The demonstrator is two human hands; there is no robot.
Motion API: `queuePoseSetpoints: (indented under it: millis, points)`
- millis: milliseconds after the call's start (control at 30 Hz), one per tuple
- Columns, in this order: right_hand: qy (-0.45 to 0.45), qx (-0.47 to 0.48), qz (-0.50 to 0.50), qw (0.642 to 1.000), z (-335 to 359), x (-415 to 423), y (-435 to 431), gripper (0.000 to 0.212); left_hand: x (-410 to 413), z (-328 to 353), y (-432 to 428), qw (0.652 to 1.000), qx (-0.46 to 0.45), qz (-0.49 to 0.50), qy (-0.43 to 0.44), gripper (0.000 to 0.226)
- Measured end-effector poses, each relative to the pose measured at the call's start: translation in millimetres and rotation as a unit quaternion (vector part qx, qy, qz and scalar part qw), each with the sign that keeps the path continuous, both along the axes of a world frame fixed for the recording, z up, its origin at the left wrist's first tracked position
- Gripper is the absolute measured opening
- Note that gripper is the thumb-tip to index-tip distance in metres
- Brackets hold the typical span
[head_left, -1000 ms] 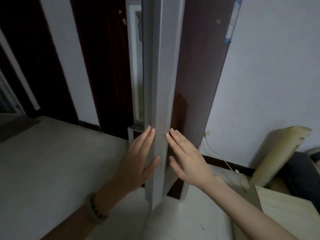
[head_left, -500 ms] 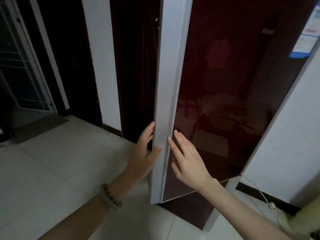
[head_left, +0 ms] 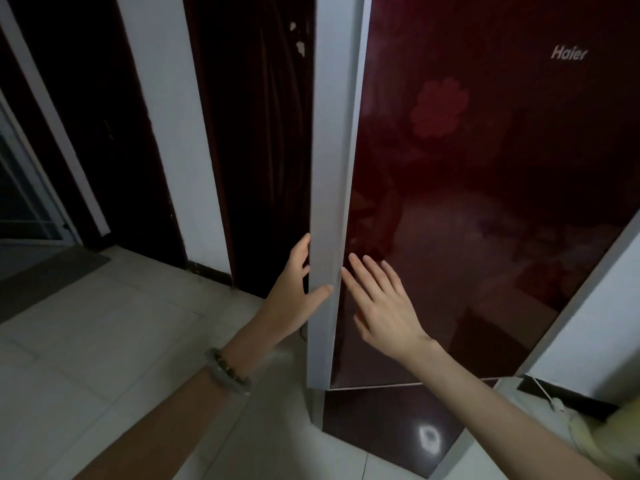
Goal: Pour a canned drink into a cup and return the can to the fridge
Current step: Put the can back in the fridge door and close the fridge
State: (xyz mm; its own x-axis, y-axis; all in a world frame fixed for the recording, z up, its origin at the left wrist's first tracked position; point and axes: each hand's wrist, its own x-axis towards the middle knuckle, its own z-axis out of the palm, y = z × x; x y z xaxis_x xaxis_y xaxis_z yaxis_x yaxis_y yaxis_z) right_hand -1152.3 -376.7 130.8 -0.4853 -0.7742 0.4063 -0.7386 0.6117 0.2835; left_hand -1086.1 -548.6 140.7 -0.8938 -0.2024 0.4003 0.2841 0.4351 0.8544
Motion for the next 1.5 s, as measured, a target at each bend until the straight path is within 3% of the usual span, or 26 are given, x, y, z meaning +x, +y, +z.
queuePoseSetpoints:
  millis: [533,933,1167,1500]
  points:
    - [0.078,-0.005,-0.017,0.997,-10,-130,-64,0.066,-140,0,-58,0.999,0.026,0.016,-0.015,0.087]
    - [0.105,0.009,-0.017,0.994,-11,-176,-74,0.066,-192,-7,-77,1.000,0.006,0.000,-0.017,0.090]
    - [0.091,0.026,-0.054,0.994,-12,-187,-81,0.069,-209,-8,-88,0.999,0.004,-0.033,-0.036,0.093]
    - [0.036,0.059,-0.127,0.989,-5,-181,-95,0.071,-223,-4,-109,0.993,-0.066,-0.090,-0.044,0.097]
